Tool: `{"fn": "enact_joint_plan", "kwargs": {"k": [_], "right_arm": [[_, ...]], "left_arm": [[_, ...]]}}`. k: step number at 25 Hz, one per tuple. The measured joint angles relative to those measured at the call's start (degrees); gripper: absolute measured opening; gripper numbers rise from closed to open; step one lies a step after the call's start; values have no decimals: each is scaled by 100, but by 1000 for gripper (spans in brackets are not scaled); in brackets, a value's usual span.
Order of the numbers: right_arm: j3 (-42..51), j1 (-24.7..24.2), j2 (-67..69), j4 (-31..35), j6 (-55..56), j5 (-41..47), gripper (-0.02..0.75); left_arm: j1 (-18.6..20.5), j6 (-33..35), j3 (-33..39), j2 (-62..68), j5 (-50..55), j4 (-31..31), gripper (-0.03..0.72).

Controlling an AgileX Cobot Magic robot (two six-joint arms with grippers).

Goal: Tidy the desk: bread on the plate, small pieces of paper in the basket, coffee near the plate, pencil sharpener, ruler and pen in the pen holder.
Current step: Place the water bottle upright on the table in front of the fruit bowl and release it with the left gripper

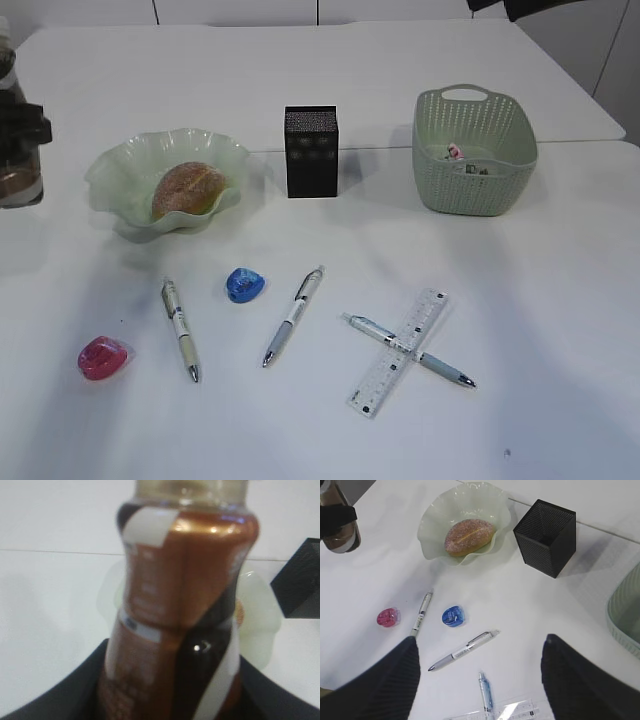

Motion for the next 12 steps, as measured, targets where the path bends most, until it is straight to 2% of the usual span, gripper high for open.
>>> {"fn": "enact_joint_plan", "kwargs": {"k": [5, 9, 12], "right_arm": [[0, 0, 0, 13, 21, 0, 587], [0, 0, 0, 13, 21, 0, 587], [0, 0, 0, 13, 21, 0, 586]], "left_arm": [[-61, 85, 367, 0, -948, 314, 384], [-324, 97, 543, 0, -1403, 719, 384], [-497, -135, 630, 0, -1705, 962, 384]]}}
